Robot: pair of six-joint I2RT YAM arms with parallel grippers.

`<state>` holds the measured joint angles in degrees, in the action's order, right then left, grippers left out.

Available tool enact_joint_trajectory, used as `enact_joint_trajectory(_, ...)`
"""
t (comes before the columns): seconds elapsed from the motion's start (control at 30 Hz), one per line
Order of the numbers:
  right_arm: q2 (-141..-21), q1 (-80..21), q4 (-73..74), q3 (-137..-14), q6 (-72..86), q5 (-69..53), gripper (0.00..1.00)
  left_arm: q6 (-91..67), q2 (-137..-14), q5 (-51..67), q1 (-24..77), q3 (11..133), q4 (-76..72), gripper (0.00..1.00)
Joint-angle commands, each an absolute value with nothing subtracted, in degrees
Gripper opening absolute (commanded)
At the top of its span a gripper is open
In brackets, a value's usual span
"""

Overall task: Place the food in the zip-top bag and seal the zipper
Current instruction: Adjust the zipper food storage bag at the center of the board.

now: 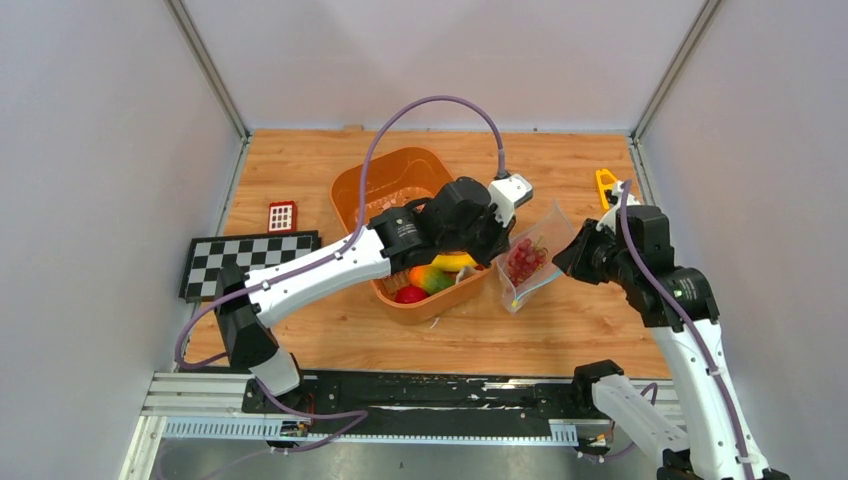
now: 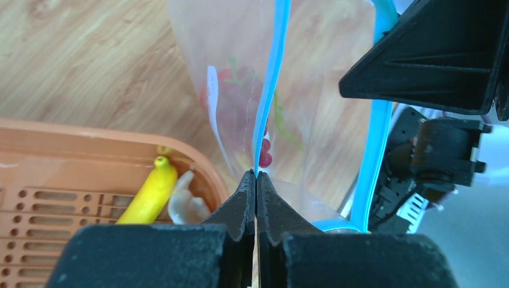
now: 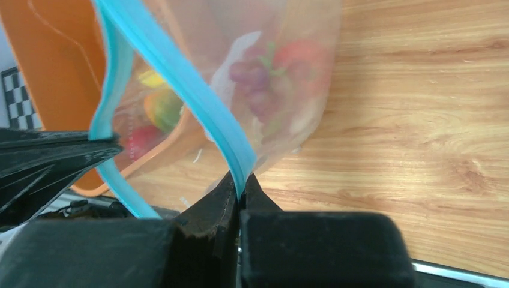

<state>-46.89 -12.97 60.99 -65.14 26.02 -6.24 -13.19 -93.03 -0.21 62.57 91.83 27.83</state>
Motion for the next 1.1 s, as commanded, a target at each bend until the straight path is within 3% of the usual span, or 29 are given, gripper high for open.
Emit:
enact_joint_trajectory(0.0, -41.6, -12.8, 56.8, -66.3, 25.0, -13.0, 0.01, -13.2, -91.6, 7.1, 63.3, 95.4, 28.2, 0.00)
enact_joint_trajectory(0.23, -45.7, -12.8, 57.2, -62.3, 25.4, -6.5, 0.00, -15.2, -94.6, 1.9, 60.4, 91.5, 29.3, 0.01)
enact_joint_trajectory(0.4, -45.0, -12.8, 50.5, -56.9, 27.4, -9.7, 0.00, -14.3, -92.9, -2.8, 59.7, 87.9, 28.8, 0.68)
enact_joint_trajectory(0.6, -46.0, -12.8, 46.6, -54.5, 28.0, -13.3, 0.00, -12.5, -85.4, -3.8, 58.1, 83.0, 25.8, 0.99)
enact_joint_trajectory(0.87, -42.3, -12.8, 41.7, -50.9, 27.8, -14.1, 0.00, -13.7, -77.4, -6.2, 48.7, 72.0, 23.7, 1.00)
enact_joint_trajectory(1.07, -39.8, -12.8, 37.6, -46.9, 28.5, -12.7, 0.00, -14.5, -80.7, 1.7, 41.7, 64.9, 20.8, 1.00)
